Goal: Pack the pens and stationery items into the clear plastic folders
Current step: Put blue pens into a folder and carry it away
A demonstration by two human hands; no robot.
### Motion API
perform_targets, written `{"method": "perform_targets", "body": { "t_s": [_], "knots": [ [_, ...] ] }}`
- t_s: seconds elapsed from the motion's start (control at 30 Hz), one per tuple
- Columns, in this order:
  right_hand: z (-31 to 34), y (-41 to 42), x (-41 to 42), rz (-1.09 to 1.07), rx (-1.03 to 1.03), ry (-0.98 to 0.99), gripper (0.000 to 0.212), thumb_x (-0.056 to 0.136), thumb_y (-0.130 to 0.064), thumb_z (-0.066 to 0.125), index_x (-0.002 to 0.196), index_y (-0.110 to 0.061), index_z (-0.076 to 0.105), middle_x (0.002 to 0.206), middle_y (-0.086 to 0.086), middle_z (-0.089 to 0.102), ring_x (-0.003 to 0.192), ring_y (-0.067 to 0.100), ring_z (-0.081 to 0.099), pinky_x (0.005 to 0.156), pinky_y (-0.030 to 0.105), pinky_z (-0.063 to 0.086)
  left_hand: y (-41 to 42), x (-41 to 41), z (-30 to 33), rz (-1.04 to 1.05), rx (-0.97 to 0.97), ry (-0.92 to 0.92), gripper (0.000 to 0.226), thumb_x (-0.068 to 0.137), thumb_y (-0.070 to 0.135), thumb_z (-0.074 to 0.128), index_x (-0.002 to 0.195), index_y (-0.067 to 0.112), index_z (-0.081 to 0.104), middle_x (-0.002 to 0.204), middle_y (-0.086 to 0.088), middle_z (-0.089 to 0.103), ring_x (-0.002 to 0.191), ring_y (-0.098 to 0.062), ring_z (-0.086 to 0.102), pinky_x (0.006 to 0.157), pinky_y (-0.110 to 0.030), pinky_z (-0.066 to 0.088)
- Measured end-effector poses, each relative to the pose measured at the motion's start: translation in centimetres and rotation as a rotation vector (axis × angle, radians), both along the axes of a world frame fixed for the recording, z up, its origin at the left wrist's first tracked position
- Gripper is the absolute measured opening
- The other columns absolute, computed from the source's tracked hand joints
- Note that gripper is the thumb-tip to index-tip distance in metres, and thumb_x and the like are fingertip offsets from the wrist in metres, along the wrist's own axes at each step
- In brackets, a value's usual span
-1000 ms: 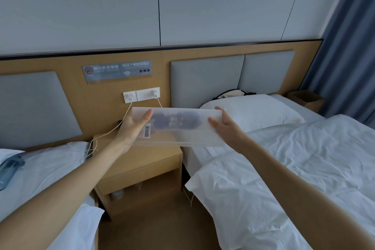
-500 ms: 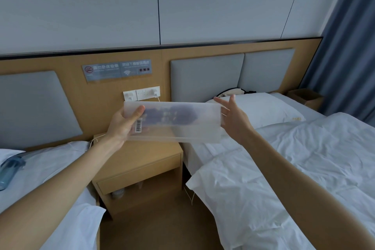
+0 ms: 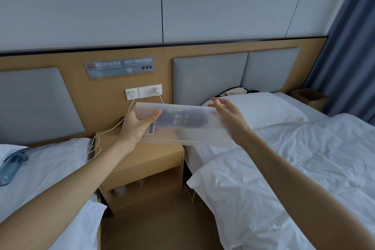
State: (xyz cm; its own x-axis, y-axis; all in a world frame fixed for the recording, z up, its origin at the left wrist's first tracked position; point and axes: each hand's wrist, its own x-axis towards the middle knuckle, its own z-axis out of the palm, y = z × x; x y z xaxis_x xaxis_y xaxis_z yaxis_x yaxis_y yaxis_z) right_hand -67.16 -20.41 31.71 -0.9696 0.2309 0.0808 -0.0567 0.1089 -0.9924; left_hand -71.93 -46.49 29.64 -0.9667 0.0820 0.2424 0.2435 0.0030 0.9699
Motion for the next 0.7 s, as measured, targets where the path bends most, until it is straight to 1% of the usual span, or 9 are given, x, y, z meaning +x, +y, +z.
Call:
{"method": "perform_targets", "body": {
  "t_s": [0.07,0.17,0.23,0.37,0.43,0.5,0.6,0.67,0.7],
  "knots": [
    [-0.2,0.2,0.3,-0.005,0.035,0.014,0.026,0.087,-0.034,0.066,0.110,-0.022,0.063,0.116,0.001,0.065,0.093,0.014,0.064,0.081,0.029,0.052,0.3,0.1,-0.2,-0.011,0.001,0.019,0.095,0.042,0.072,0.080,0.111,0.010,0.060,0.102,-0.007,0.068,0.096,-0.020,0.066,0.084,-0.036,0.054],
    [-0.4,0.5,0.7,-0.022,0.055,0.040,0.021,0.082,-0.027,0.073,0.101,-0.021,0.064,0.104,0.000,0.066,0.082,0.010,0.063,0.065,0.018,0.052,1.1,0.3,-0.4,-0.008,-0.007,0.018,0.050,0.061,0.048,0.082,0.094,0.016,0.063,0.090,-0.001,0.069,0.081,-0.006,0.068,0.072,-0.026,0.051],
    [-0.4,0.6,0.8,-0.032,0.056,0.053,0.016,0.082,-0.026,0.073,0.094,-0.021,0.064,0.099,0.000,0.064,0.077,0.009,0.061,0.060,0.016,0.050,1.7,0.5,-0.3,0.012,-0.003,0.024,0.038,0.064,0.038,0.076,0.092,0.017,0.062,0.090,0.001,0.069,0.079,-0.006,0.068,0.068,-0.022,0.051],
    [-0.2,0.9,0.8,-0.039,0.063,0.048,0.022,0.084,-0.028,0.071,0.102,-0.018,0.063,0.101,0.001,0.064,0.076,0.007,0.061,0.057,0.015,0.049,1.9,0.2,0.1,0.040,-0.012,0.043,0.059,0.063,0.049,0.082,0.104,0.011,0.061,0.098,-0.004,0.069,0.092,-0.019,0.068,0.078,-0.033,0.055],
    [0.0,1.0,0.9,-0.010,0.025,0.056,0.030,0.085,-0.030,0.070,0.112,-0.021,0.060,0.113,0.000,0.064,0.086,0.010,0.065,0.065,0.019,0.052,1.5,0.0,0.8,0.020,-0.036,0.036,0.071,0.059,0.057,0.081,0.108,0.010,0.061,0.101,-0.006,0.070,0.095,-0.022,0.068,0.083,-0.044,0.054],
    [0.0,1.2,0.9,0.067,-0.022,0.064,0.041,0.083,-0.032,0.072,0.120,-0.027,0.056,0.121,0.001,0.062,0.098,0.015,0.065,0.078,0.026,0.055,1.1,-0.2,1.5,0.006,-0.049,0.030,0.061,0.062,0.052,0.083,0.103,0.011,0.063,0.099,-0.007,0.070,0.093,-0.027,0.068,0.083,-0.051,0.054],
    [0.2,1.7,1.0,0.212,-0.034,0.031,0.059,0.070,-0.036,0.078,0.123,-0.035,0.052,0.123,0.011,0.056,0.104,0.023,0.063,0.091,0.039,0.052,0.4,-0.6,2.2,0.022,-0.016,0.001,0.040,0.063,0.037,0.079,0.093,0.016,0.061,0.093,-0.005,0.069,0.092,-0.029,0.068,0.070,-0.046,0.059],
    [0.4,2.0,1.1,0.295,0.047,-0.001,0.068,0.066,-0.033,0.083,0.125,-0.036,0.050,0.125,0.016,0.050,0.102,0.021,0.061,0.090,0.036,0.053,0.1,-0.7,2.3,0.023,-0.011,-0.006,0.051,0.058,0.046,0.085,0.093,0.017,0.062,0.093,-0.004,0.069,0.091,-0.028,0.068,0.069,-0.045,0.059],
    [0.6,2.1,1.2,0.321,0.098,-0.017,0.070,0.068,-0.027,0.084,0.127,-0.035,0.047,0.124,0.015,0.048,0.096,0.017,0.061,0.084,0.031,0.055,-0.1,-0.8,2.2,0.028,-0.018,-0.016,0.061,0.052,0.053,0.087,0.094,0.017,0.063,0.095,-0.004,0.070,0.089,-0.027,0.069,0.070,-0.044,0.058]
  ]
}}
